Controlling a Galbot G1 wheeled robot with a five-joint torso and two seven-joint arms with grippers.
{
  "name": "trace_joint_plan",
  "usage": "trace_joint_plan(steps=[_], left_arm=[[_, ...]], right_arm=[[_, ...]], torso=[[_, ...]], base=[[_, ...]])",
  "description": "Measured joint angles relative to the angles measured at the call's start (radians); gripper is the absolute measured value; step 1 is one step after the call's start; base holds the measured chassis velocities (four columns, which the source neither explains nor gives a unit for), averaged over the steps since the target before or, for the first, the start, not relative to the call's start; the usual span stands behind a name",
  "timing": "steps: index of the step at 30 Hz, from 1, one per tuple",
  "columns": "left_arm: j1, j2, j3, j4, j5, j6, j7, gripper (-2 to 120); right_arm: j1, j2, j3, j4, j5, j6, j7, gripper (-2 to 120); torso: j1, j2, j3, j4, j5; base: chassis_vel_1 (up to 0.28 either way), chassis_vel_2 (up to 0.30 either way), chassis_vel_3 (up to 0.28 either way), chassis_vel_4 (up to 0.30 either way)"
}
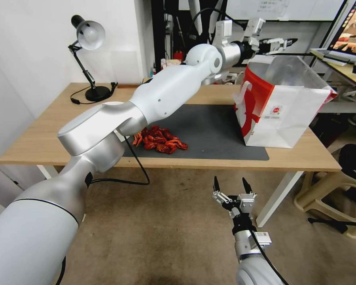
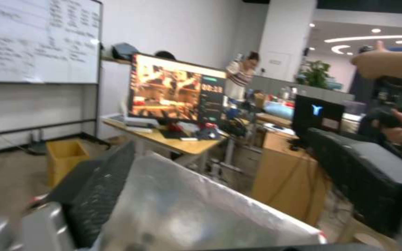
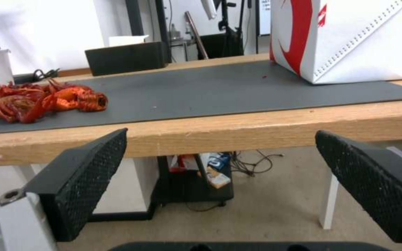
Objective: Close the takeout container lid, then place the container into the takeout bag.
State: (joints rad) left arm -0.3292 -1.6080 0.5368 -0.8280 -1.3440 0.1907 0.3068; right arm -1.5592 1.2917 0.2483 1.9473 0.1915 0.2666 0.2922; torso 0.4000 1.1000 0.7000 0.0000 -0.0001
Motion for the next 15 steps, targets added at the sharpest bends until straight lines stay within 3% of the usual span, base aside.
trace_joint_plan(steps=[5,8,11,13,15], left_arm=[[0.016,0.0,-0.025,-0.035,0.057,-0.023,-0.054,99],[0.032,0.0,-0.01,-0.088,0.114,-0.081,-0.091,100],[0.062,0.002,0.032,-0.173,0.167,-0.161,-0.169,100],[0.066,0.004,0.037,-0.187,0.174,-0.172,-0.18,100],[0.112,0.059,0.066,-0.284,0.268,-0.262,-0.285,100]], right_arm=[[0.0,-0.002,-0.001,0.0,0.001,0.0,0.0,100],[0.0,-0.002,-0.002,-0.003,0.001,0.0,0.0,100],[-0.002,-0.001,-0.005,-0.007,-0.002,0.0,-0.001,100],[-0.002,0.0,-0.005,-0.007,-0.003,0.0,-0.001,100],[-0.007,0.001,-0.008,-0.006,-0.007,0.0,-0.001,100]], torso=[[0.0,0.0,0.0,0.0002,0.0],[0.0,0.0,0.0,-0.0002,0.0001],[0.0,0.0,0.0,-0.0003,0.0002],[0.0,0.0,0.0,-0.0006,0.0002],[0.0,0.0,0.0,-0.0005,0.0002]], base=[[0.0,0.0,0.0,0.0],[0.0,0.0,0.0,0.0],[0.0,0.0,0.0,0.0],[0.0,0.0,0.0,0.0],[0.0,0.0,0.0,0.0]])
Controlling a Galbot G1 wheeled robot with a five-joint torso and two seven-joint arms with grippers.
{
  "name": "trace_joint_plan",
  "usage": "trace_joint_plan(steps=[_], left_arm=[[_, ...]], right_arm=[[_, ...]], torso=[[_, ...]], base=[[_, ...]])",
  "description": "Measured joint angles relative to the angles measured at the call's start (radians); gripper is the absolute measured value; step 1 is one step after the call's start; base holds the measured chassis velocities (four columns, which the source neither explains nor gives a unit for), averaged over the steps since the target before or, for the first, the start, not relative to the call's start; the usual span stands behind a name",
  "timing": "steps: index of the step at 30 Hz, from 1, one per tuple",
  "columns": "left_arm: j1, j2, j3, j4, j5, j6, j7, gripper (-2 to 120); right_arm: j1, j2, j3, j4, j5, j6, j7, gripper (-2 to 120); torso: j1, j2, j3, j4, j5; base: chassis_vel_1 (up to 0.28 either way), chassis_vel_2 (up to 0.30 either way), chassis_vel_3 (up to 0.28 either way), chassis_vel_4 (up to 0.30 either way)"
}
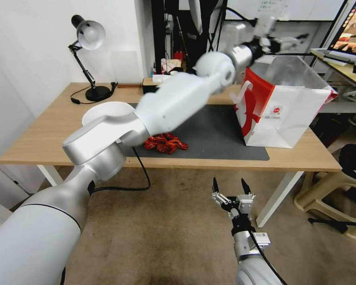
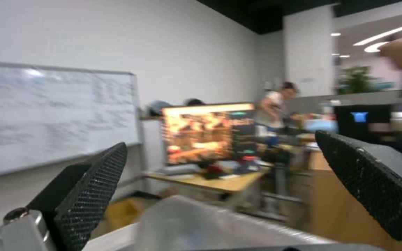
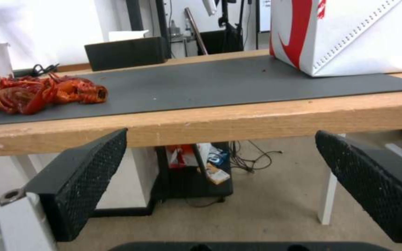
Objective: Close the takeout container lid, then place the container into the takeout bag.
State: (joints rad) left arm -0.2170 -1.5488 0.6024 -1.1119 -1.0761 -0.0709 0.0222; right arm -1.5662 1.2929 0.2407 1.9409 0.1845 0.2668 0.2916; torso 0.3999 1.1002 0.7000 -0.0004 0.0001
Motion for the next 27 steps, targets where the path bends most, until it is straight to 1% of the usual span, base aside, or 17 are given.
trace_joint_plan(steps=[1,2,4,5,6,7,8,10,11,12,14,15,18,20,22,24,27], left_arm=[[0.0,0.0,0.0,0.0,0.0,0.0,0.0,100],[0.007,0.01,0.004,-0.014,0.015,-0.012,-0.018,100],[0.05,0.063,0.015,-0.085,0.088,-0.058,-0.115,100],[0.061,0.078,0.016,-0.103,0.106,-0.065,-0.137,100],[0.061,0.078,0.016,-0.103,0.106,-0.065,-0.137,100],[0.109,0.138,0.016,-0.185,0.166,-0.076,-0.221,100],[0.149,0.182,0.014,-0.241,0.204,-0.076,-0.288,100],[0.191,0.216,0.003,-0.297,0.245,-0.076,-0.366,100],[0.191,0.216,0.003,-0.297,0.245,-0.076,-0.366,100],[0.212,0.232,-0.004,-0.327,0.271,-0.076,-0.406,100],[0.244,0.252,-0.013,-0.367,0.315,-0.073,-0.457,100],[0.244,0.252,-0.013,-0.367,0.315,-0.073,-0.457,100],[0.298,0.275,-0.036,-0.427,0.396,-0.057,-0.559,100],[0.307,0.28,-0.039,-0.437,0.406,-0.051,-0.577,100],[0.346,0.306,-0.051,-0.478,0.451,-0.042,-0.615,100],[0.358,0.316,-0.056,-0.489,0.464,-0.043,-0.617,100],[0.424,0.369,-0.091,-0.557,0.491,-0.043,-0.623,100]], right_arm=[[0.0,0.0,0.0,0.0,0.0,0.0,0.0,100],[0.0,0.0,0.0,0.0,0.0,0.0,0.0,100],[-0.002,0.001,-0.001,0.002,-0.002,0.0,0.0,100],[-0.002,0.001,-0.001,0.003,-0.002,0.0,0.001,100],[-0.002,0.001,-0.001,0.003,-0.002,0.0,0.001,100],[-0.006,0.002,-0.001,0.007,-0.004,0.0,0.001,100],[-0.011,0.001,0.001,0.012,-0.005,0.001,0.001,100],[-0.021,0.002,0.006,0.019,-0.008,0.001,0.001,100],[-0.021,0.002,0.006,0.019,-0.008,0.001,0.001,100],[-0.025,0.003,0.008,0.023,-0.01,0.002,0.002,100],[-0.029,0.003,0.01,0.025,-0.012,0.002,0.002,100],[-0.029,0.003,0.01,0.025,-0.012,0.002,0.002,100],[-0.031,0.005,0.01,0.03,-0.015,0.002,0.003,100],[-0.031,0.005,0.01,0.03,-0.015,0.002,0.004,100],[-0.032,0.004,0.012,0.034,-0.016,0.002,0.004,100],[-0.032,0.004,0.013,0.035,-0.016,0.002,0.005,100],[-0.036,0.004,0.015,0.039,-0.017,0.003,0.005,100]], torso=[[0.0,0.0,0.0,0.0,0.0],[0.0,0.0,0.0,0.0001,-0.0001],[0.0,0.0,0.0,0.0006,-0.0004],[0.0,0.0,0.0,0.0012,-0.0005],[0.0,0.0,0.0,0.0012,-0.0005],[0.0,0.0,0.0,0.0006,-0.0004],[0.0,0.0,0.0,0.0008,-0.0006],[0.0,0.0,0.0,0.0012,-0.0005],[0.0,0.0,0.0,0.0012,-0.0005],[0.0,0.0,0.0,0.0007,-0.0006],[0.0,0.0,0.0,0.0005,-0.0003],[0.0,0.0,0.0,0.0005,-0.0003],[0.0,0.0,0.0,0.0003,-0.0002],[0.0,0.0,0.0,0.0003,-0.0002],[0.0,0.0,0.0,0.0004,-0.0002],[0.0,0.0,0.0,0.0003,-0.0002],[0.0,0.0,0.0,0.0003,-0.0002]], base=[[0.0,0.0,0.0,0.0],[0.0,0.0,0.0,0.0],[0.0,0.0,0.0,0.0],[0.0,0.0,0.0,0.0],[0.0,0.0,0.0,0.0],[0.0,0.0,0.0,0.0],[0.0,0.0,0.0,0.0],[0.0,0.0,0.0,0.0],[0.0,0.0,0.0,0.0],[0.0,0.0,0.0,0.0],[0.0,0.0,0.0,0.0],[0.0,0.0,0.0,0.0],[0.0,0.0,0.0,0.0],[0.0,0.0,0.0,0.0],[0.0,0.0,0.0,0.0],[0.0,0.0,0.0,0.0],[0.0,0.0,0.0,0.0]])
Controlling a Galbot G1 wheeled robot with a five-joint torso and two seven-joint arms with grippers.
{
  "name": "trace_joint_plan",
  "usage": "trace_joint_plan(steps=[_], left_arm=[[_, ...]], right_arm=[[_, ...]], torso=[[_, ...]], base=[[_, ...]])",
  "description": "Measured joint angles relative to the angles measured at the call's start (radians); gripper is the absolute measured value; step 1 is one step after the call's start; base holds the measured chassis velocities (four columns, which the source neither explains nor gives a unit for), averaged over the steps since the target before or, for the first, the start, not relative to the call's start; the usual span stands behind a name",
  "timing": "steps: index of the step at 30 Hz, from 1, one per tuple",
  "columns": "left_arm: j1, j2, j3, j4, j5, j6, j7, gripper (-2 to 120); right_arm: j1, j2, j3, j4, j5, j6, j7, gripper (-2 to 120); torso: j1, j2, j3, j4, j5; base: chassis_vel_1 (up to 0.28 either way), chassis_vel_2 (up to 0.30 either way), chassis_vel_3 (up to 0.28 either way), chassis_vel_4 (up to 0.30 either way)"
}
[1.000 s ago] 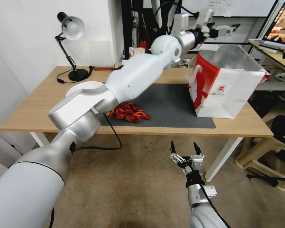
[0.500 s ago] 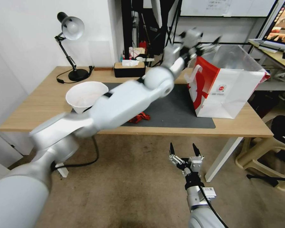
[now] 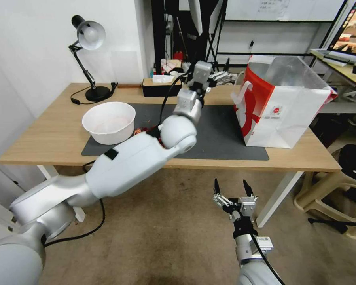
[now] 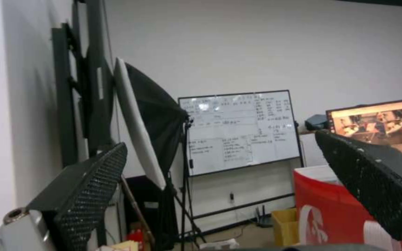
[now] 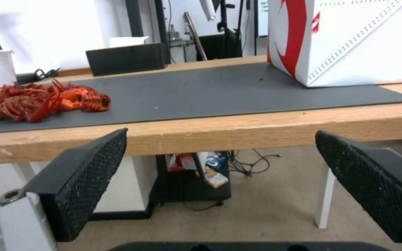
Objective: Close the takeout container lid, then place the container into the takeout bag.
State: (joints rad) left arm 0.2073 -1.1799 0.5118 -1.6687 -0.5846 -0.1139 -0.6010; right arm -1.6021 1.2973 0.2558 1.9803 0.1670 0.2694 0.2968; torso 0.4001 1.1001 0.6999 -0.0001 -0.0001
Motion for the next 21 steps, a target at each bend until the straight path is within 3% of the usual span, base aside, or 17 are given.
trace_joint_plan(steps=[9,19,21], left_arm=[[0.252,0.154,-0.128,-0.183,0.055,0.007,0.029,100],[0.503,0.215,-0.308,-0.294,0.146,0.004,0.084,100],[0.607,0.225,-0.373,-0.326,0.186,-0.001,0.093,100]], right_arm=[[-0.013,0.002,0.009,0.009,-0.02,0.014,0.004,100],[-0.014,0.003,0.015,0.021,-0.054,0.024,0.017,100],[-0.012,0.003,0.014,0.024,-0.069,0.026,0.02,100]], torso=[[0.0,0.0,0.0,0.0003,-0.0003],[0.0,0.0,0.0,-0.0001,0.0001],[0.0,0.0,0.0,-0.0001,-0.0001]], base=[[0.0,0.0,0.0,0.0],[0.0,0.0,0.0,0.0],[0.0,0.0,0.0,0.0]])
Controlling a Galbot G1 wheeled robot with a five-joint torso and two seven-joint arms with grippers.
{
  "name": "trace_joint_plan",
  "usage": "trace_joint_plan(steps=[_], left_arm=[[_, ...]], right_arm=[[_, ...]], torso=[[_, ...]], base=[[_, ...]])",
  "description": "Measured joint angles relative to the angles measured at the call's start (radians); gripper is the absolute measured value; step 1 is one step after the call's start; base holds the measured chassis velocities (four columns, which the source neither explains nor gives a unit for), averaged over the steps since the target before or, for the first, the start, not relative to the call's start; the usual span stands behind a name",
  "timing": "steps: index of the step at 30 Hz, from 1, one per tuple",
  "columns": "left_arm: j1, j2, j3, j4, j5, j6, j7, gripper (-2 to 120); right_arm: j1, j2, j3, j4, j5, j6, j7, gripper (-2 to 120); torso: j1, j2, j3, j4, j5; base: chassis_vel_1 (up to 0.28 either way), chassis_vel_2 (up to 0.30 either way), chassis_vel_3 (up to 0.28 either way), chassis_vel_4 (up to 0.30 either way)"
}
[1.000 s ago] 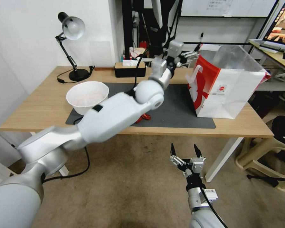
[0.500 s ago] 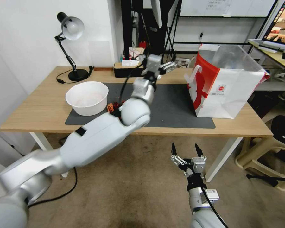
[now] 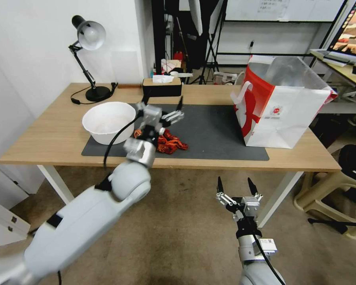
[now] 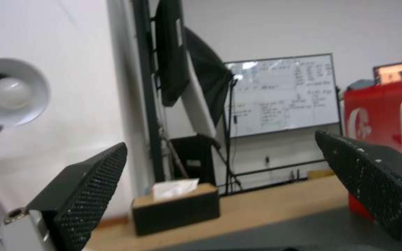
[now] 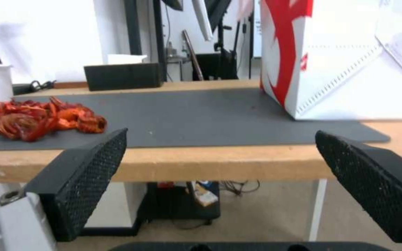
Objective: Close the takeout container lid, then place the container into the takeout bag.
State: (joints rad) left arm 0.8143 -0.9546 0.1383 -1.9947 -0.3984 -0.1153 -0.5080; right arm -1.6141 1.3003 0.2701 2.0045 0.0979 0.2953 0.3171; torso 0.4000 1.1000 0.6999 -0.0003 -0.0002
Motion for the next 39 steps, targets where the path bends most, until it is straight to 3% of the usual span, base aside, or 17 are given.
trace_joint_plan(steps=[2,11,15,30,39], left_arm=[[0.117,0.007,-0.062,-0.034,0.041,-0.008,0.009,100],[0.296,0.0,-0.161,-0.086,0.105,-0.044,0.005,100],[0.449,-0.023,-0.233,-0.116,0.155,-0.09,0.015,100],[0.75,-0.159,-0.298,-0.114,0.27,-0.266,0.043,100],[0.839,-0.194,-0.318,-0.075,0.276,-0.334,0.064,100]], right_arm=[[0.001,-0.001,0.0,0.003,-0.018,0.01,0.002,100],[-0.008,-0.005,0.012,0.016,-0.027,0.026,0.008,100],[-0.016,-0.004,0.012,0.022,-0.032,0.031,0.006,100],[-0.05,-0.001,0.018,0.031,-0.043,0.059,0.014,100],[-0.061,0.006,0.019,0.035,-0.058,0.069,0.018,100]], torso=[[0.0,0.0,0.0,0.0009,0.0],[0.0,0.0,0.0,-0.0002,0.0002],[0.0,0.0,0.0,0.0004,0.0001],[0.0,0.0,0.0,0.0003,0.0003],[0.0,0.0,0.0,0.0003,0.0002]], base=[[0.0,0.0,0.0,0.0],[0.0,0.0,0.0,0.0],[0.0,0.0,0.0,0.0],[0.0,0.0,0.0,0.0],[0.0,0.0,0.0,0.0]])
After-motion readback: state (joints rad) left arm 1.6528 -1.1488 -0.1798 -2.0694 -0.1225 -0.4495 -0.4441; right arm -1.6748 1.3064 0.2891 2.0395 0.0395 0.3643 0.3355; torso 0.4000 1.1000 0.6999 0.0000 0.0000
